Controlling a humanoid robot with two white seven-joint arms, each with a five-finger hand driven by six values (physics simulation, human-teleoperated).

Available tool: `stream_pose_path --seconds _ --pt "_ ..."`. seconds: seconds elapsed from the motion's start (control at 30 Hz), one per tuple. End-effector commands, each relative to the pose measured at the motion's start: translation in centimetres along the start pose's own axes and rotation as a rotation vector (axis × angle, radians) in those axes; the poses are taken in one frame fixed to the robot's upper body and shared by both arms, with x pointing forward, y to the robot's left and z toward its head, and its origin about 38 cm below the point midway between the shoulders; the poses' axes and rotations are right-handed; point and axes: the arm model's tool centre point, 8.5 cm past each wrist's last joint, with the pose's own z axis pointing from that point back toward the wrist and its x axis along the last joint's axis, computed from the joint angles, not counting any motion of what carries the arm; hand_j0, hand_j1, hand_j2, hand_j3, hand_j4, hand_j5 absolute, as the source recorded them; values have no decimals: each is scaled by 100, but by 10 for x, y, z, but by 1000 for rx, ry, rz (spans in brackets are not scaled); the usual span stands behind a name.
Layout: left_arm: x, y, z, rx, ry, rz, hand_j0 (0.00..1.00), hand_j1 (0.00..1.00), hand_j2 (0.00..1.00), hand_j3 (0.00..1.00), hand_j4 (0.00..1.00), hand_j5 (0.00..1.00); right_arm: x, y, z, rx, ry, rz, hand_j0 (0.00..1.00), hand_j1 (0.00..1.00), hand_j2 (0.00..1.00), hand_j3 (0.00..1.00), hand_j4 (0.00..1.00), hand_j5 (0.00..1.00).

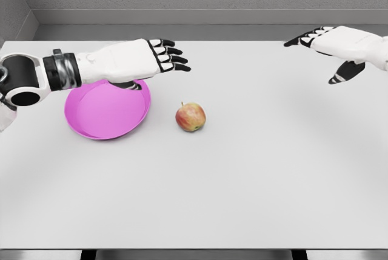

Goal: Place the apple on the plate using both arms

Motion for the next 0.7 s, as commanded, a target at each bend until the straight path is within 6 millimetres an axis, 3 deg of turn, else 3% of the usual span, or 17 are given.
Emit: stream_pose_path --seconds 0.0,0.23,0.4,0.67 --pt "26 -13 -31 -51 -81 -37 100 100 100 100 100 100 -3 -4 10 -11 -27 37 100 100 100 100 100 100" --pt "39 1 -60 -68 -164 -88 100 100 100 100 100 100 -11 21 16 34 -10 7 100 100 100 100 100 100" --pt "46 -15 -81 -130 -204 -76 100 100 100 100 100 100 -17 25 22 53 13 8 100 100 100 100 100 100" --pt "35 -23 -76 -186 -176 -81 100 100 100 100 100 100 -13 26 21 56 3 11 100 100 100 100 100 100"
